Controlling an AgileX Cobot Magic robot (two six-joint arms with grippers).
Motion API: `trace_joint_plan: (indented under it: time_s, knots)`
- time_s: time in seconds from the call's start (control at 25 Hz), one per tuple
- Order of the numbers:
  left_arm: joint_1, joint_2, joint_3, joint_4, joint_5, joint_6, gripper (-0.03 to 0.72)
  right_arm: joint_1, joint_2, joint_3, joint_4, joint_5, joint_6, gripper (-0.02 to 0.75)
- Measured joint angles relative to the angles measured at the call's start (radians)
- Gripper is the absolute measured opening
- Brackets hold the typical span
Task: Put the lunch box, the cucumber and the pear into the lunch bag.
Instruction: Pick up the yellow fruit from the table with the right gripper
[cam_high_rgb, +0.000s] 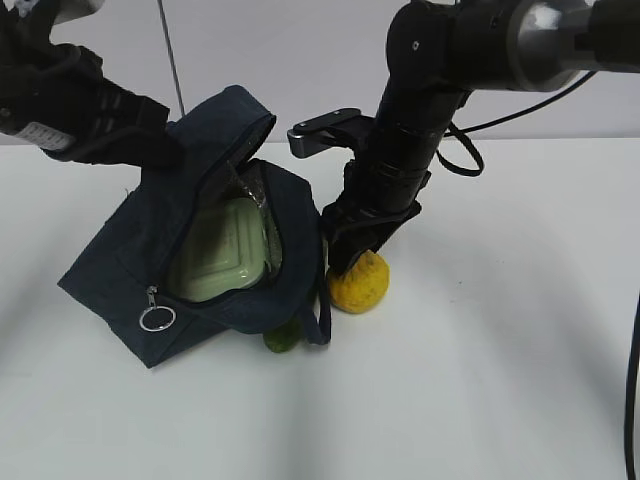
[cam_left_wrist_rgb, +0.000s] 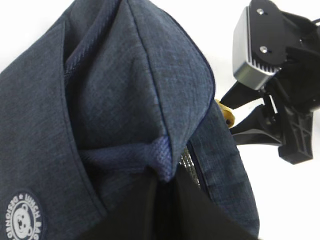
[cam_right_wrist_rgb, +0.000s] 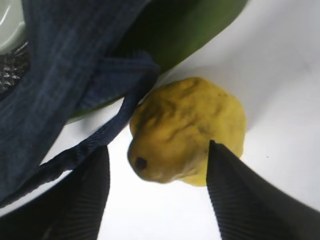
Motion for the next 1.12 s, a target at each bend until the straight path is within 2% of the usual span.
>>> trace_joint_plan:
  time_s: [0.32, 1.12]
  knots:
    - [0.0, 0.0, 0.0, 0.0, 0.002, 0.0, 0.003, 0.0, 0.0, 0.0, -0.007, -0.037, 0.0, 0.442]
    - [0.0, 0.0, 0.0, 0.0, 0.007, 0.0, 0.003, 0.0, 0.022, -0.003, 0.012, -0.051, -0.002, 0.438]
